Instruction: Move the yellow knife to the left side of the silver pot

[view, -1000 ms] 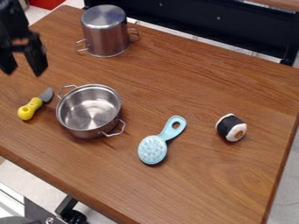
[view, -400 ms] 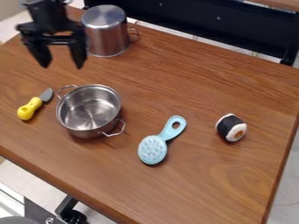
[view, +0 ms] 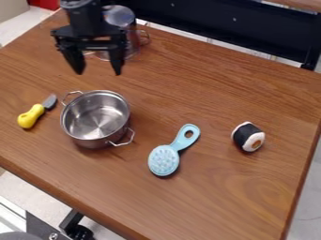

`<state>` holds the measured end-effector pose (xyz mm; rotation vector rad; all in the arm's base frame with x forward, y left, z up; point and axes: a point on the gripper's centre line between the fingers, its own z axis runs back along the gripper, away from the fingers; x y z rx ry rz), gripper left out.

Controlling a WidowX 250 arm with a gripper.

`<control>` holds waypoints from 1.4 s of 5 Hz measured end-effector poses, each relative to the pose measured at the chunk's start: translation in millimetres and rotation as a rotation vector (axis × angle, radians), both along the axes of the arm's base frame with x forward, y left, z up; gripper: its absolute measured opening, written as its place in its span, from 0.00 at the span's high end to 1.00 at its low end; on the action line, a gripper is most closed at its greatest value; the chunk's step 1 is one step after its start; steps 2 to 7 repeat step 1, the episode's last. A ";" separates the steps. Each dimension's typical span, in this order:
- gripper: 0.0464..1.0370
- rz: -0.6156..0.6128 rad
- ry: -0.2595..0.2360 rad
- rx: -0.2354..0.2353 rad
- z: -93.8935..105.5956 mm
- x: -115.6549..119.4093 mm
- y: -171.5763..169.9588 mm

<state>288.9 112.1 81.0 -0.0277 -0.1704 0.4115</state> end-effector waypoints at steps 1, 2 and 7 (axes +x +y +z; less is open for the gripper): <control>0.04 0.006 0.002 0.011 -6.7 2.8 -16.8; 0.04 0.006 0.002 0.011 -6.7 2.8 -16.8; 0.04 0.006 0.002 0.011 -6.7 2.8 -16.8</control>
